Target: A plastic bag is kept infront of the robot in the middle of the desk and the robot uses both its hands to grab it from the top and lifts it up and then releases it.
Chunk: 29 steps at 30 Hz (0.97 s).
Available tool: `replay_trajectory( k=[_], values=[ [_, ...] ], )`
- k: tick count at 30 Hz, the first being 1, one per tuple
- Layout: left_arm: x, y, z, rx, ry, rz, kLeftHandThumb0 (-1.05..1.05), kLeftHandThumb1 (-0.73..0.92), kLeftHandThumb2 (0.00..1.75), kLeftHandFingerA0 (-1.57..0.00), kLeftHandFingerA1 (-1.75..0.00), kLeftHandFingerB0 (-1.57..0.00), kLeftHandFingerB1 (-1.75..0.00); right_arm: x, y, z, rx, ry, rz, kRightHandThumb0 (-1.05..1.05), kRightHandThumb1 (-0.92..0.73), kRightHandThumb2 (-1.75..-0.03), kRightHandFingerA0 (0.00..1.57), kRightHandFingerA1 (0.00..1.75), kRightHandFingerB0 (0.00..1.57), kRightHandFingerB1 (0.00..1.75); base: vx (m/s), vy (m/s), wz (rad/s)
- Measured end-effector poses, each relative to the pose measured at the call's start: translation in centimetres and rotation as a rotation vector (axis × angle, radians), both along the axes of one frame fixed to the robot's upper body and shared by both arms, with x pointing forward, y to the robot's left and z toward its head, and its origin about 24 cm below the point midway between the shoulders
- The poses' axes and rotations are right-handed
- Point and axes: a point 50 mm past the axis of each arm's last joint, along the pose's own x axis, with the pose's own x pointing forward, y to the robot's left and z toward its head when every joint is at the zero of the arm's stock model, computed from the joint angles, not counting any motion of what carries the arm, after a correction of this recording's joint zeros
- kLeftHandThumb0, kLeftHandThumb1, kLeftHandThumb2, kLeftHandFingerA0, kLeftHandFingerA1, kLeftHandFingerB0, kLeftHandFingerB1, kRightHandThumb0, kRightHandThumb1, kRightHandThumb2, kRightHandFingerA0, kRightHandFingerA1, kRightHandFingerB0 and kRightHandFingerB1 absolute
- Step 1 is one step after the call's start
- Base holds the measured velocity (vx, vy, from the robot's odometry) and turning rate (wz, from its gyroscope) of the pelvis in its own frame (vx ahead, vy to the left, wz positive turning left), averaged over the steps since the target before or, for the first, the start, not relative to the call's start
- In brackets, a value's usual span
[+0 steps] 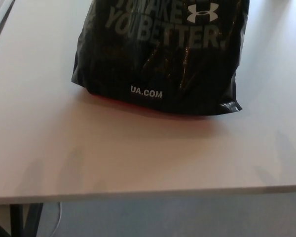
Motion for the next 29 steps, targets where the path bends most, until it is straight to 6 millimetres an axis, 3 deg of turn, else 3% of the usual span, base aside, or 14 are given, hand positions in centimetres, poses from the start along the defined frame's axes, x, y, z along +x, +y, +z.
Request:
replay_trajectory(
  k=[3, 4, 6, 7, 8, 9, 12, 13, 15, 17, 25, 26, 28, 29],
  values=[
    [-1.6, 0.8, -3.4, -0.065, 0.112, 0.047, -0.33, 0.59, 1.13, -0.01, -0.48, 0.0, -0.48, -1.6, -0.9, -3.1, 0.0, 0.12, -0.033, -0.69, -0.8, -0.64, 0.33, 0.34, 0.14, 0.26, 0.0, 0.0, 0.0],
    [-2.1, 1.0, -4.4, -0.086, 0.146, 0.062, -0.76, 0.74, 1.06, -0.13, -0.47, -0.02, -0.37, -2.1, -1.1, -4.0, 0.005, 0.155, -0.044, -0.72, -0.65, -0.93, 0.24, 0.45, 0.09, 0.4, 0.0, 0.0, 0.0],
    [-3.3, 1.1, -6.8, -0.146, 0.228, 0.096, -0.76, 0.74, 1.06, -0.13, -0.47, -0.02, -0.37, -3.2, -1.6, -6.2, 0.022, 0.245, -0.074, -0.72, -0.65, -0.93, 0.24, 0.45, 0.09, 0.4, 0.0, 0.0, 0.0],
    [-3.7, 1.1, -7.6, -0.166, 0.253, 0.105, -0.6, 0.92, 0.72, -0.08, -0.23, -0.11, -0.23, -3.6, -1.7, -7.0, 0.028, 0.276, -0.083, -0.67, -0.78, -0.65, 0.31, 0.33, 0.14, 0.26, 0.0, 0.0, 0.0],
    [-4.1, 1.0, -8.5, -0.188, 0.278, 0.114, -0.65, 0.75, 0.98, -0.05, -0.33, -0.06, -0.3, -4.1, -1.8, -7.8, 0.035, 0.308, -0.092, -0.74, -0.67, -0.98, 0.23, 0.46, 0.09, 0.38, 0.0, 0.0, 0.0],
    [-4.8, 0.9, -9.8, -0.225, 0.319, 0.131, -0.62, 0.77, 0.97, -0.06, -0.35, -0.07, -0.31, -4.8, -1.8, -9.1, 0.047, 0.362, -0.105, -0.75, -0.87, -0.68, 0.27, 0.31, 0.11, 0.22, 0.0, 0.0, 0.0],
    [-5.9, 0.6, -12.3, -0.285, 0.399, 0.158, -0.65, 0.78, 1.07, -0.06, -0.43, -0.01, -0.36, -6.2, -1.6, -11.2, 0.068, 0.455, -0.122, -0.73, -0.86, -0.67, 0.22, 0.33, 0.14, 0.25, 0.0, 0.0, 0.0],
    [-6.4, 0.4, -13.3, -0.306, 0.436, 0.168, -0.72, 0.8, 1.06, -0.02, -0.41, -0.1, -0.34, -6.7, -1.5, -12.0, 0.074, 0.493, -0.125, -0.77, -0.68, -0.99, 0.12, 0.45, 0.07, 0.4, 0.0, 0.0, 0.0],
    [-7.3, 0.0, -15.3, -0.346, 0.515, 0.182, -0.65, 0.8, 1.12, -0.01, -0.38, -0.07, -0.33, -7.7, -1.1, -13.5, 0.091, 0.565, -0.127, -0.77, -0.68, -0.99, 0.12, 0.45, 0.07, 0.4, 0.0, 0.0, 0.0],
    [-7.9, -0.4, -17.0, -0.377, 0.581, 0.188, -0.87, 0.9, 1.18, 0.0, -0.15, 0.0, -0.22, -8.3, -0.6, -14.5, 0.109, 0.615, -0.123, -0.77, -0.68, -0.99, 0.12, 0.45, 0.07, 0.4, 0.0, 0.0, 0.0],
    [-10.0, -2.8, -22.0, -0.526, 0.747, 0.225, -0.75, 0.71, 1.01, -0.03, -0.37, -0.11, -0.43, -9.3, 1.1, -17.3, 0.156, 0.748, -0.088, -0.77, -0.68, -0.99, 0.12, 0.45, 0.07, 0.4, 0.0, 0.0, 0.0],
    [-10.1, -2.9, -22.2, -0.533, 0.754, 0.227, -0.82, 0.78, 0.77, -0.11, -0.37, -0.12, -0.36, -9.3, 1.1, -17.4, 0.157, 0.754, -0.084, -0.77, -0.68, -0.99, 0.12, 0.45, 0.07, 0.4, 0.0, 0.0, 0.0],
    [-10.6, -3.7, -23.3, -0.576, 0.784, 0.234, -0.89, 0.81, 1.1, -0.17, -0.35, 0.0, -0.38, -9.1, 1.5, -17.9, 0.164, 0.778, -0.064, -0.77, -0.68, -0.99, 0.12, 0.45, 0.07, 0.4, 0.0, 0.0, 0.0],
    [-10.7, -3.9, -23.6, -0.585, 0.794, 0.235, -0.82, 0.92, 0.73, -0.03, -0.29, -0.06, -0.31, -9.0, 1.6, -18.0, 0.165, 0.783, -0.056, -0.77, -0.68, -0.99, 0.12, 0.45, 0.07, 0.4, 0.0, 0.0, 0.0]
  ],
)
